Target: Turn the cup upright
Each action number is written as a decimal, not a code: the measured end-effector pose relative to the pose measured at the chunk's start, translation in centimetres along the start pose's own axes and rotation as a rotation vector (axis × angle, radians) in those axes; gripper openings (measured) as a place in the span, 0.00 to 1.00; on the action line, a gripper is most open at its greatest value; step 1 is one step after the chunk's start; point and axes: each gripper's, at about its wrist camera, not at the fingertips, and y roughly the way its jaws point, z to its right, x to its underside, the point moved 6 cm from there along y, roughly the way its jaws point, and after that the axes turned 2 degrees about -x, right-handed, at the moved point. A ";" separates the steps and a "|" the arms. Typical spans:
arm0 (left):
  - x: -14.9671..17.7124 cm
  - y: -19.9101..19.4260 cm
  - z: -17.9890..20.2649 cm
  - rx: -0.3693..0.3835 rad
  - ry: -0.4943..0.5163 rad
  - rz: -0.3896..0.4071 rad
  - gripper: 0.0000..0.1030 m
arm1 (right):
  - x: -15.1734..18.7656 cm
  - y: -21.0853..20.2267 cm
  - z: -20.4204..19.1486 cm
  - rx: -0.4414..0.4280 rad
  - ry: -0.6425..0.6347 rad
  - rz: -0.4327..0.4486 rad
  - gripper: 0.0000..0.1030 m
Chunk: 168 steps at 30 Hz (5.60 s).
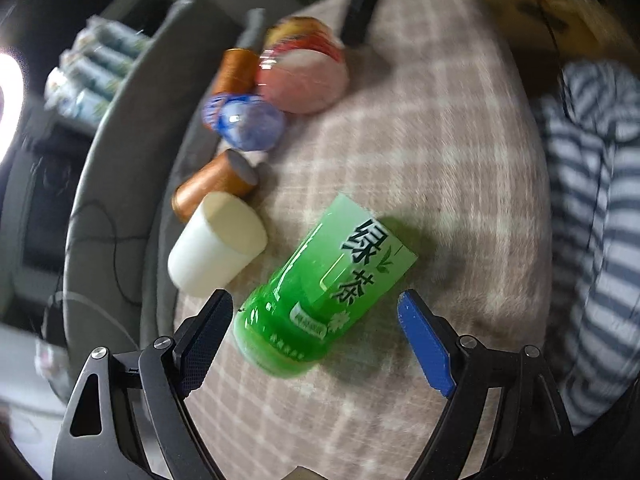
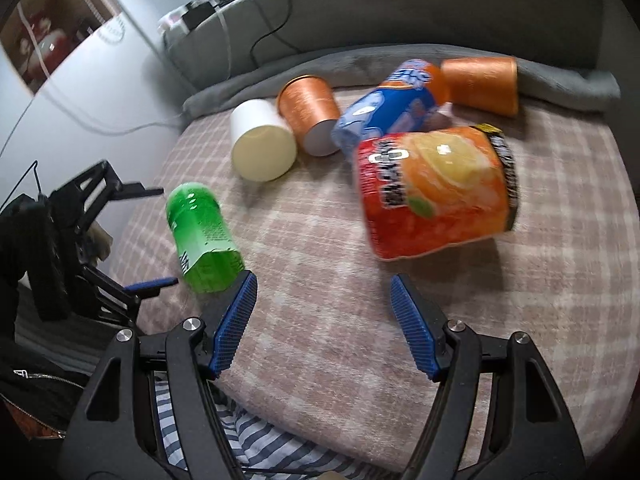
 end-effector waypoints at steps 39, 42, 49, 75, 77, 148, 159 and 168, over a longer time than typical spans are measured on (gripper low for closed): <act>-0.7 3.3 -5.2 0.166 -0.376 0.074 0.61 | 0.7 -0.7 2.8 -0.015 0.132 0.034 0.70; -0.6 3.5 -6.2 0.168 -0.468 0.113 0.61 | 0.6 -0.8 2.5 -0.013 0.122 0.038 0.70; -0.5 2.1 -7.6 0.171 -0.660 0.228 0.61 | 0.3 -1.1 2.1 -0.011 0.115 0.056 0.70; -4.6 4.1 -9.2 0.235 -1.114 0.451 0.61 | 0.7 -2.7 1.8 -0.002 0.129 0.111 0.70; -4.1 4.3 -9.2 0.236 -1.125 0.445 0.61 | 0.8 -2.7 1.8 -0.004 0.131 0.114 0.70; 7.7 -10.4 -10.2 -0.323 -1.402 0.442 0.79 | -3.8 -9.2 -4.2 0.526 -0.058 0.606 0.98; 7.5 -11.5 -10.1 -0.381 -1.406 0.439 0.89 | -3.6 -9.8 -3.4 0.566 -0.023 0.645 0.99; 7.7 -11.5 -10.3 -0.396 -1.411 0.424 0.90 | -3.6 -10.3 -4.2 0.586 -0.038 0.683 0.99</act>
